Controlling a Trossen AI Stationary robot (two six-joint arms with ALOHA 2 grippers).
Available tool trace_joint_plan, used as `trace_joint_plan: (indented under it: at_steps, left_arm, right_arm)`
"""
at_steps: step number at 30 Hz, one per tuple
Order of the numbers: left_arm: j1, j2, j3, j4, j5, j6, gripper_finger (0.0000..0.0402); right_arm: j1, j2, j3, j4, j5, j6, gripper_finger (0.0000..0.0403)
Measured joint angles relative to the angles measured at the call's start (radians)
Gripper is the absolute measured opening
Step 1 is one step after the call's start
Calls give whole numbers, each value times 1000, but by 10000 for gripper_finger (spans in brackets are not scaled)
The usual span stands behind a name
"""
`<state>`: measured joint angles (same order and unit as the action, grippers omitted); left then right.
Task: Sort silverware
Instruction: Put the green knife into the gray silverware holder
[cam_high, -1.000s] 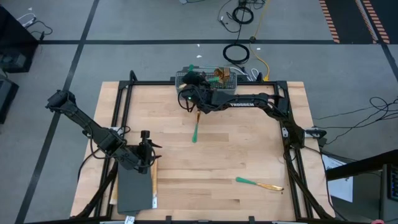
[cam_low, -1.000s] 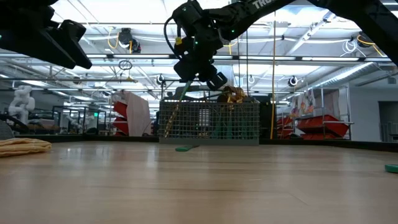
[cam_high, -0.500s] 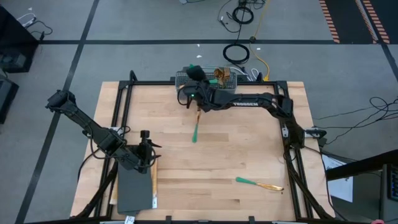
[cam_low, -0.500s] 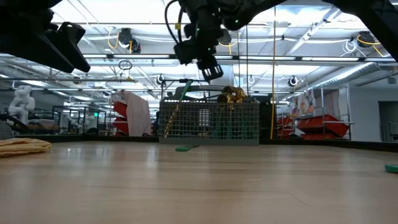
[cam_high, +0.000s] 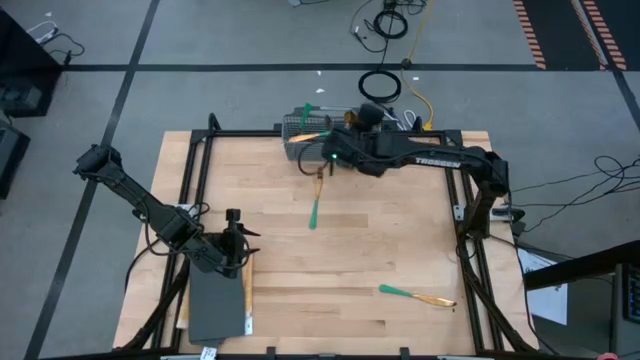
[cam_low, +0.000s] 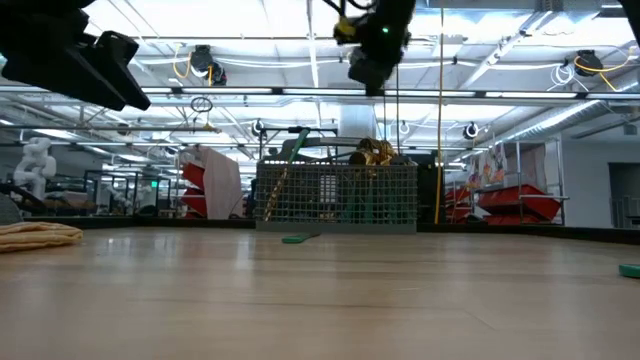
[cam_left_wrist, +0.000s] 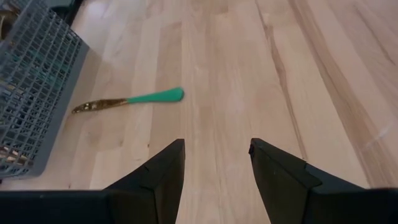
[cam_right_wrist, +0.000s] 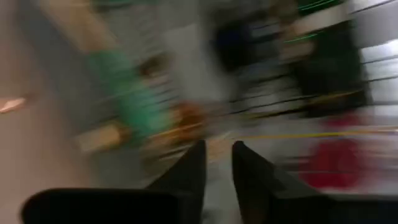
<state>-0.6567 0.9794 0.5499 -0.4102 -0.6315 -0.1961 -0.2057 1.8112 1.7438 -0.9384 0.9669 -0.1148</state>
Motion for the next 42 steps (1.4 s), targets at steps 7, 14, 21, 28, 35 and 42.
trace_joint_plan:
  at_steps: [7,14,21,28,35,42]
  left_arm:
    - [0,0,0,42,-4,29,190]
    - [0,0,0,37,-4,-7,190]
    - [0,0,0,22,-6,-4,190]
    - [0,0,0,-3,-14,5,190]
    - [0,0,0,-6,-24,26,190]
    - [0,0,0,-28,-27,22,190]
  right_arm:
    - [-25,6,0,-107,-156,-57,40]
    - [-29,93,0,-25,-150,-333,160]
    - [-36,150,0,75,-156,-499,235]
    - [-63,167,-1,109,-184,-570,229]
    - [-108,170,0,168,-246,-575,227]
    - [-137,180,0,161,-268,-547,226]
